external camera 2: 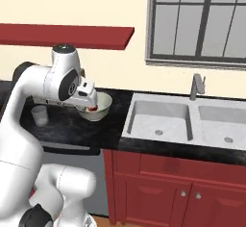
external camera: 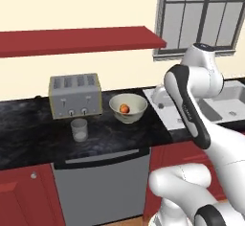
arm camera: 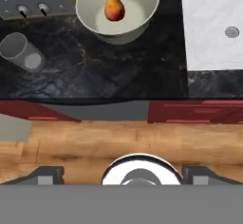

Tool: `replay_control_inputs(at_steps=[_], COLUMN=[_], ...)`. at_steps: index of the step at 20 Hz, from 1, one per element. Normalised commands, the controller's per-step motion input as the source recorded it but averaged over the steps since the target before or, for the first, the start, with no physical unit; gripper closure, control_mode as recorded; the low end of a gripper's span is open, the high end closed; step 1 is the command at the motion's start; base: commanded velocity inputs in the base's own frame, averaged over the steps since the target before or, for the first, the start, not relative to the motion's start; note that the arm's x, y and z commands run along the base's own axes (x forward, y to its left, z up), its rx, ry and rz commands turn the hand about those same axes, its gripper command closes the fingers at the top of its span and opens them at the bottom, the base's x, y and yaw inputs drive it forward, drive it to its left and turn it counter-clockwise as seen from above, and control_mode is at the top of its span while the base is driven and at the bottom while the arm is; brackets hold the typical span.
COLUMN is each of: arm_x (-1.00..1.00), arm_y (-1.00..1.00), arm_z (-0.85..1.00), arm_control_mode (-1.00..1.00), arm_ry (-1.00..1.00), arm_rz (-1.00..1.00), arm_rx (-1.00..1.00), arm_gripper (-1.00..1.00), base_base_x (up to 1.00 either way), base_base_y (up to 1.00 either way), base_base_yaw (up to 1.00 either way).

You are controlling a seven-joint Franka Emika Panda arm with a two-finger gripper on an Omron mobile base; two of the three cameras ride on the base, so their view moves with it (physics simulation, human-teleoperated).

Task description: Move the glass cup from next to the sink to the open cabinet. Then, move the bowl with the peach to the fridge to clear the area for faucet cleaning.

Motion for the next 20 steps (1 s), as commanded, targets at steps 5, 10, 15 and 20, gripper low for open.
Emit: replay_control_inputs(at_steps=[5, 10, 15, 20], arm_x=[0.0, 0.0, 0.16, 0.6], arm_y=[0.0, 0.0, 0.0, -0.04], arm_z=[0.0, 0.0, -0.02, -0.12], arm_control_mode=[1.0, 1.0, -1.0, -1.0], arm_ry=[0.0, 0.0, 0.01, 0.03], arm_rz=[0.0, 0.0, -0.01, -0.01], arm_rx=[0.0, 0.0, 0.0, 0.0], arm_gripper=[-1.0, -1.0, -1.0, -1.0], base_base_x=[0.28, 0.42, 0.49, 0.0], base_base_y=[1.0, 0.52, 0.0, 0.0], base_base_yaw=[0.0, -0.01, -0.06, 0.0])
